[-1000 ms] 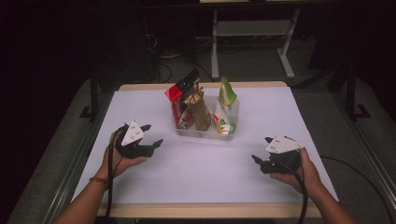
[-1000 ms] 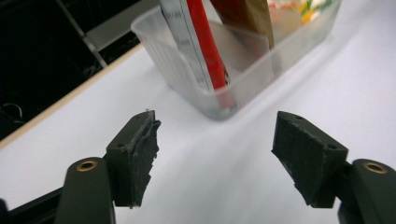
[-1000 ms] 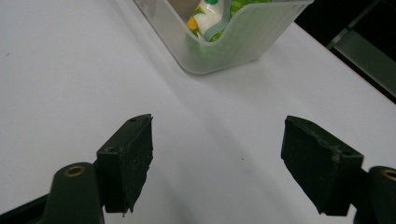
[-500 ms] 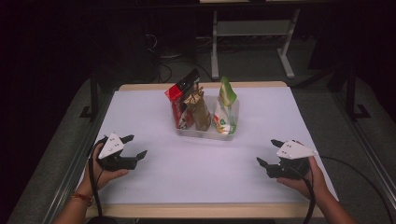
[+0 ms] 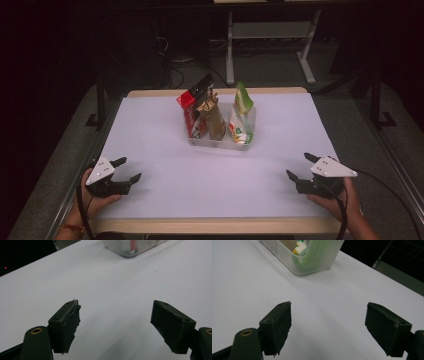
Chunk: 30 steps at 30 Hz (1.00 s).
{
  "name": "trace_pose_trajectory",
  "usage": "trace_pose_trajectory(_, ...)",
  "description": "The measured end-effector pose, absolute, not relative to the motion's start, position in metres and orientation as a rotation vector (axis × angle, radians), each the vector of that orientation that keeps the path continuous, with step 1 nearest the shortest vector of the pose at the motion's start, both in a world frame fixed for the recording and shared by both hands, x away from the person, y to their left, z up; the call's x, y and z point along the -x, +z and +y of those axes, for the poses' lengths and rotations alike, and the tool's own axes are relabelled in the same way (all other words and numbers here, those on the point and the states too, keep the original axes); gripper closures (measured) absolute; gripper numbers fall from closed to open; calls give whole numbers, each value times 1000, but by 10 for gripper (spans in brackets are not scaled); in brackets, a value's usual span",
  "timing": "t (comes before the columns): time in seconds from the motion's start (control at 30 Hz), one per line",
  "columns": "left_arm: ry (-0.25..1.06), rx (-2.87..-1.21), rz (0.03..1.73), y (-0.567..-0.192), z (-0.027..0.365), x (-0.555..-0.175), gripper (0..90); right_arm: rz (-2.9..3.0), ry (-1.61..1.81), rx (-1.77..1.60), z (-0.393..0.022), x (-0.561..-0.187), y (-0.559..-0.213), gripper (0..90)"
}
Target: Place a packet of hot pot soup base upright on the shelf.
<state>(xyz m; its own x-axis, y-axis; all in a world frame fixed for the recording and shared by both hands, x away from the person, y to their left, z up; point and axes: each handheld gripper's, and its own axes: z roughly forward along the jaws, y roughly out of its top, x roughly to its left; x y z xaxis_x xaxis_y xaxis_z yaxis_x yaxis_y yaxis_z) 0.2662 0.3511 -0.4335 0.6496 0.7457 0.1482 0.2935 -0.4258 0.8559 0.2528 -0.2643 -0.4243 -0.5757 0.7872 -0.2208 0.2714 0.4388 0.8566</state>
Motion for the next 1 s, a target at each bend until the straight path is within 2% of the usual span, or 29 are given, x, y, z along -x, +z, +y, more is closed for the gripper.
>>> trace_pose_trajectory(0.53,661,-1848,919,-443,387,-248,214,1897,1127,-1048,-309,-214,-447,200)
trace_pose_trajectory(1.0,695,-1784,924,-440,387,-242,196,1832,1189,-1106,-313,-206,-454,200)
